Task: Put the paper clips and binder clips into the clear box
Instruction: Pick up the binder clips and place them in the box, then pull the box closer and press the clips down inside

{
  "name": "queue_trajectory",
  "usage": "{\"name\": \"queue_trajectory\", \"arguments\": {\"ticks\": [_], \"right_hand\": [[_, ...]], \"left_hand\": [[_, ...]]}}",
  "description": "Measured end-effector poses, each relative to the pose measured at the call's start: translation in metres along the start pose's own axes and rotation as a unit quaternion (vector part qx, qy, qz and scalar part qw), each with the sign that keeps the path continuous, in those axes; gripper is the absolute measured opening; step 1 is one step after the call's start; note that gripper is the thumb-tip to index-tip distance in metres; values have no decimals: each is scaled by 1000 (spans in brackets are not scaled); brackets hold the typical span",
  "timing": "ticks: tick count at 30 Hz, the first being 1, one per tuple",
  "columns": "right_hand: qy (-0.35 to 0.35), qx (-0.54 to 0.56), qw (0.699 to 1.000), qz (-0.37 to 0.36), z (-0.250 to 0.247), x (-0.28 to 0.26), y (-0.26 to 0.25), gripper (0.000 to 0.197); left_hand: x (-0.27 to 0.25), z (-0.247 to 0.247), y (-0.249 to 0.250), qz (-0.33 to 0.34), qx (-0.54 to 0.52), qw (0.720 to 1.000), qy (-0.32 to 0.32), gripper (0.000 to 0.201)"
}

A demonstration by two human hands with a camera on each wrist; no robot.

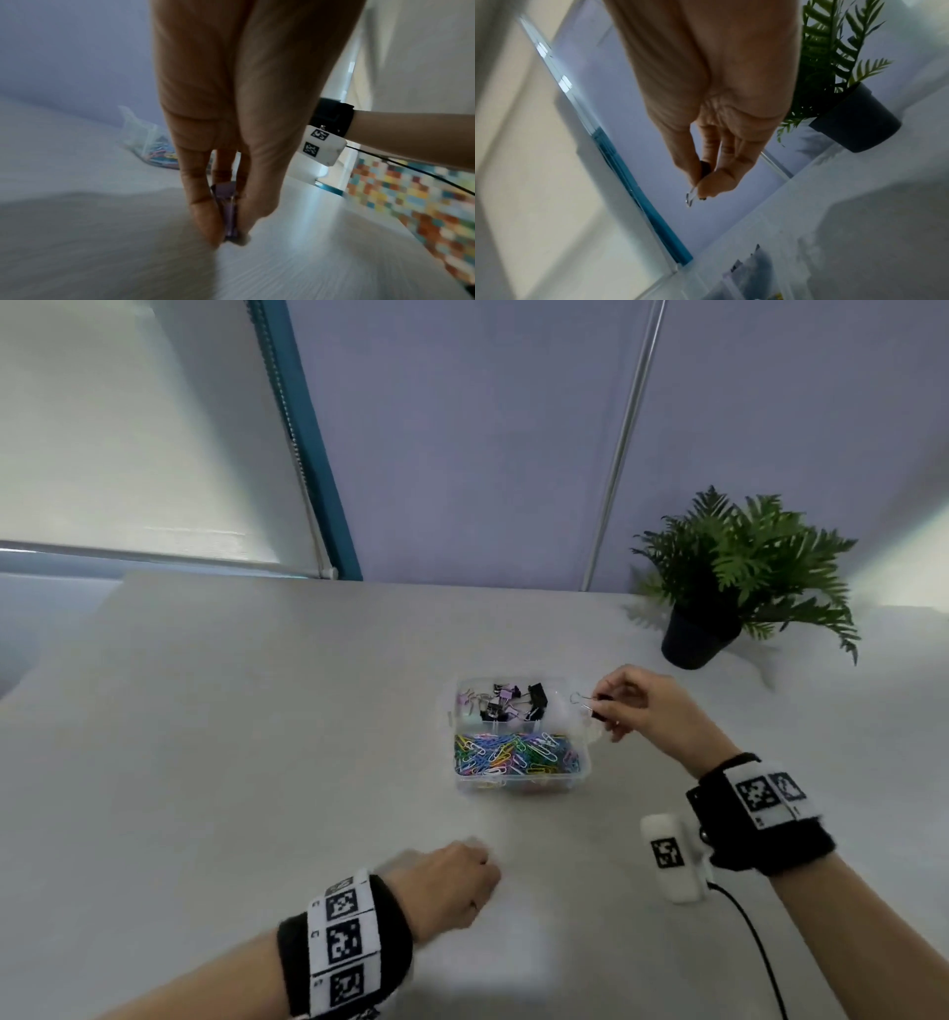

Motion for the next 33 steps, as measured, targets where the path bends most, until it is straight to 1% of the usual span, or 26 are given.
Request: {"name": "queue_trajectory", "arguments": {"ticks": [2, 4, 5, 6, 8, 9, 11, 13, 14, 16, 17, 18, 20, 21, 23, 24, 25, 27, 28, 29, 31, 33], "right_hand": [[2, -11, 1000, 22, 5, 13, 5, 19], [-1, -34, 999, 43, 15, 25, 8, 20], [-2, -50, 997, 51, 20, 30, 8, 21], [-2, -63, 996, 58, 26, 35, 7, 23], [6, -80, 995, 62, 35, 43, 4, 28], [10, -91, 994, 58, 39, 47, 3, 31], [6, -117, 992, 52, 48, 51, 3, 35], [-2, -143, 988, 51, 55, 51, 5, 36], [-3, -153, 987, 49, 56, 50, 4, 33], [-2, -152, 987, 50, 56, 47, 5, 19], [-6, -151, 987, 46, 55, 45, 5, 14], [-17, -155, 987, 42, 54, 43, 4, 14], [-35, -162, 986, 27, 51, 39, 0, 17], [-37, -166, 985, 14, 48, 36, -2, 18], [-40, -208, 977, -13, 42, 24, -4, 18], [-42, -241, 969, -17, 41, 17, -2, 18], [-40, -269, 962, -15, 39, 9, 3, 18], [-42, -296, 954, 7, 41, -7, 18, 18], [-49, -300, 953, 17, 45, -13, 26, 19], [-51, -297, 953, 23, 49, -18, 30, 19], [-37, -281, 959, 19, 54, -26, 28, 21], [-40, -298, 954, 11, 60, -35, 21, 22]], "left_hand": [[-4, -18, -5, 4, -58, 998, -12, 13], [-5, -54, -9, 15, -139, 990, 3, 12], [-4, -80, -12, 16, -177, 983, 35, 12], [0, -110, -17, 9, -206, 975, 83, 12], [13, -160, -33, -25, -235, 956, 176, 14], [22, -177, -42, -46, -249, 946, 205, 14], [45, -197, -57, -83, -265, 932, 233, 14], [67, -196, -64, -103, -263, 933, 223, 16], [75, -188, -65, -110, -258, 938, 206, 18], [86, -171, -68, -120, -246, 947, 170, 21], [87, -165, -71, -122, -253, 946, 160, 24], [85, -162, -74, -124, -268, 942, 159, 27], [74, -165, -86, -129, -294, 928, 188, 31], [63, -169, -93, -137, -301, 917, 222, 32], [40, -168, -108, -172, -310, 888, 294, 38], [31, -159, -113, -195, -322, 875, 303, 44], [28, -145, -116, -217, -334, 871, 287, 51], [33, -109, -112, -249, -346, 881, 207, 66], [36, -95, -108, -253, -355, 883, 173, 66], [37, -88, -104, -250, -365, 882, 162, 60], [32, -90, -100, -243, -348, 887, 180, 38], [22, -91, -103, -238, -326, 895, 190, 30]]}}
Point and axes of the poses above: each hand's wrist, its own x-axis towards the middle knuckle, its own z-axis out of the palm, y = z × x, the point moved 10 cm from there along x, towards the middle knuckle, and after that the axes turned 8 degrees about -z, right-handed, at the moved point
